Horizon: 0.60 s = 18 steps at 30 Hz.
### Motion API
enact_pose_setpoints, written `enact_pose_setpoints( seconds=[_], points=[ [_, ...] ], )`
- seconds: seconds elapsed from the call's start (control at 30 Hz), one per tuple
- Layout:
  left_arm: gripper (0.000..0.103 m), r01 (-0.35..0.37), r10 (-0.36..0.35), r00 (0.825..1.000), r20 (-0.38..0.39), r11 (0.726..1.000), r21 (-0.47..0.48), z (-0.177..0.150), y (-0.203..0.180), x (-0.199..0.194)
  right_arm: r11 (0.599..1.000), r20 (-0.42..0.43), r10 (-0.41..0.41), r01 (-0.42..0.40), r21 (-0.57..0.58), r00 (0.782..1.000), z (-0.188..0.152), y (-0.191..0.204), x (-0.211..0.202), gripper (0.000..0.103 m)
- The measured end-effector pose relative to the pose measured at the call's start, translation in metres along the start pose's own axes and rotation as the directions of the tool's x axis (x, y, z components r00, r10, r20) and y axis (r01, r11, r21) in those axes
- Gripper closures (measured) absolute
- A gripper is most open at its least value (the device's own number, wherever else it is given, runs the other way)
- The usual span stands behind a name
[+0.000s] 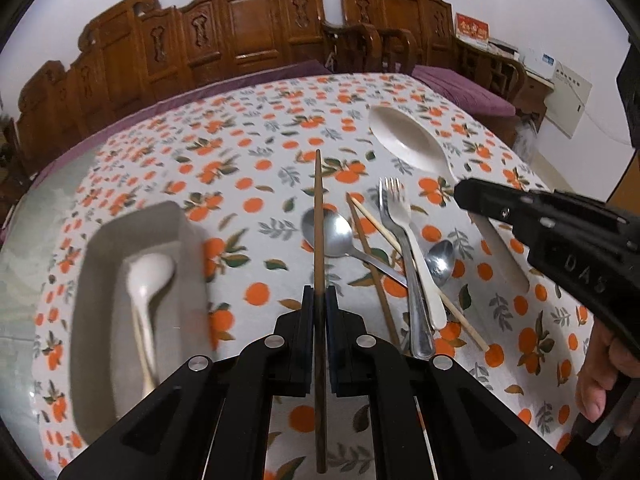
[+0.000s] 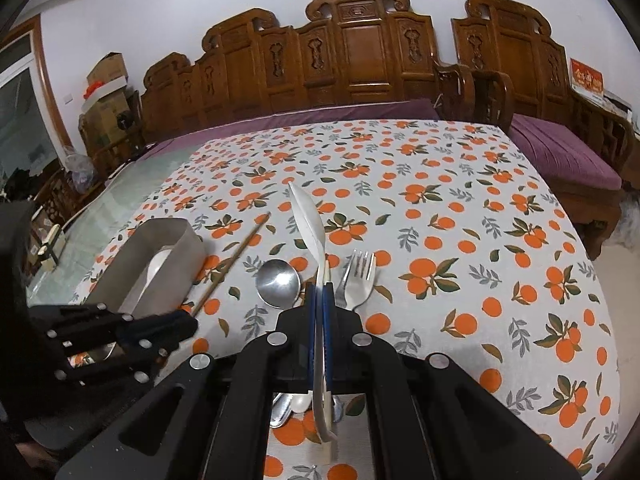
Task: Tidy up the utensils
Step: 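Grasp a wooden chopstick with the left tool while the right tool holds the white knife, then lower the chopstick into the metal tray and open the left tool while the right tool holds the knife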
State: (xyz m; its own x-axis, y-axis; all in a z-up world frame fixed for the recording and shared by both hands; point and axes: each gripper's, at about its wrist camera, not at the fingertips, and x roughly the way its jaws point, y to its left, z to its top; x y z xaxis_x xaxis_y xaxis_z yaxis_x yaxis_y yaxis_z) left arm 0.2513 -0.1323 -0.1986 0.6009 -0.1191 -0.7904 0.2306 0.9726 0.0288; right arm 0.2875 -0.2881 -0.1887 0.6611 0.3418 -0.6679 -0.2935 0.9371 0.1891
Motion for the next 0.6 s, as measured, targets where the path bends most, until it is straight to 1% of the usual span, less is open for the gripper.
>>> enact_pose_setpoints(
  seconds=[0.4,0.6],
  points=[
    [0.098,-0.027,0.028,0.999,0.03,1.0,-0.014,-0.002,0.02,-0.029,0.999,0.028,0.041,-0.04,-0.027,0.999,0.004,0.02,-0.015,0.099],
    [0.098,-0.041,0.042,0.999,0.033,0.999,-0.024,-0.006,0.036,-0.036,0.996,0.026,0.065,-0.063,-0.066,0.998,0.002,0.04,-0.017,0.099]
  ],
)
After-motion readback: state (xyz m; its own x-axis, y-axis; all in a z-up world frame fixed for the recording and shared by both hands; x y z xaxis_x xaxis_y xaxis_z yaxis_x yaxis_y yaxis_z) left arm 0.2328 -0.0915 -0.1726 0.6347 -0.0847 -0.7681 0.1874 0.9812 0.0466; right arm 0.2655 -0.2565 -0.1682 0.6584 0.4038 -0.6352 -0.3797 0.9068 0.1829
